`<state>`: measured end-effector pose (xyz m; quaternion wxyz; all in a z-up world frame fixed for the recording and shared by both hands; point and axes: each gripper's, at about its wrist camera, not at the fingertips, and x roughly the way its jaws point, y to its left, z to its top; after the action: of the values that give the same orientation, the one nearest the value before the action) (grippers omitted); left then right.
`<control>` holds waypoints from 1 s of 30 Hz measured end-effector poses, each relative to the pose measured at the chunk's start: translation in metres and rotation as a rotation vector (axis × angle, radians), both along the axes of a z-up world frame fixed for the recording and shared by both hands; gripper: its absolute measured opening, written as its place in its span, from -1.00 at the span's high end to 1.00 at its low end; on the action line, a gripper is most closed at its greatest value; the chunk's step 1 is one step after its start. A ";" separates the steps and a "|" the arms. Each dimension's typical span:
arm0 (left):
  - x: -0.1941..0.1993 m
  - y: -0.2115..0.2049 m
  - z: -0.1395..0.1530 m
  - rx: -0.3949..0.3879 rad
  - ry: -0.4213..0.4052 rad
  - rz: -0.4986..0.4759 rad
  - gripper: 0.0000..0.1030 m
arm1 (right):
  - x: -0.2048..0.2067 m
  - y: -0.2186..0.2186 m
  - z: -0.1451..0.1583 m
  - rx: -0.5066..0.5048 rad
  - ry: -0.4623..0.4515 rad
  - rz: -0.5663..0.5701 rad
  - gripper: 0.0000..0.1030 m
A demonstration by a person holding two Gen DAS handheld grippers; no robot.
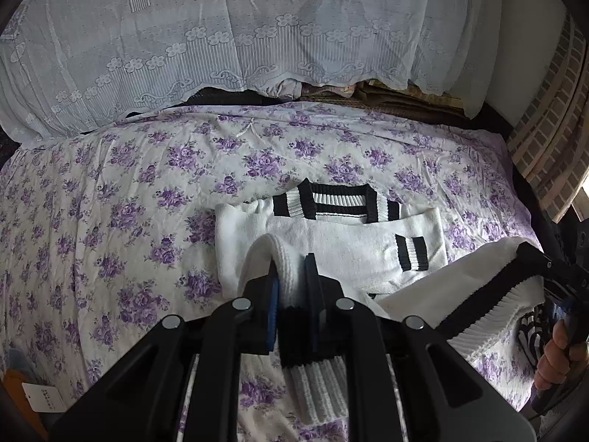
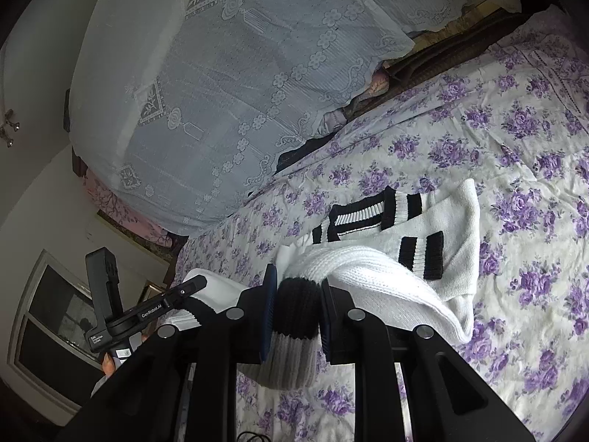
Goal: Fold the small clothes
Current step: 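Lift the hem with both tools and fold it up toward the collar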
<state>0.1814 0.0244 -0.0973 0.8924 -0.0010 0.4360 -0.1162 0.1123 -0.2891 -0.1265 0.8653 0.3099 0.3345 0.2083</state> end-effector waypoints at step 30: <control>0.145 -0.019 -0.109 0.071 0.152 0.055 0.73 | 0.148 -0.030 -0.093 0.061 0.156 -0.082 0.59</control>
<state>0.3259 0.0057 -0.2059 0.8590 0.0100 0.5062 -0.0756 0.2604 -0.3191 -0.2198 0.8346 0.3649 0.3812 0.1580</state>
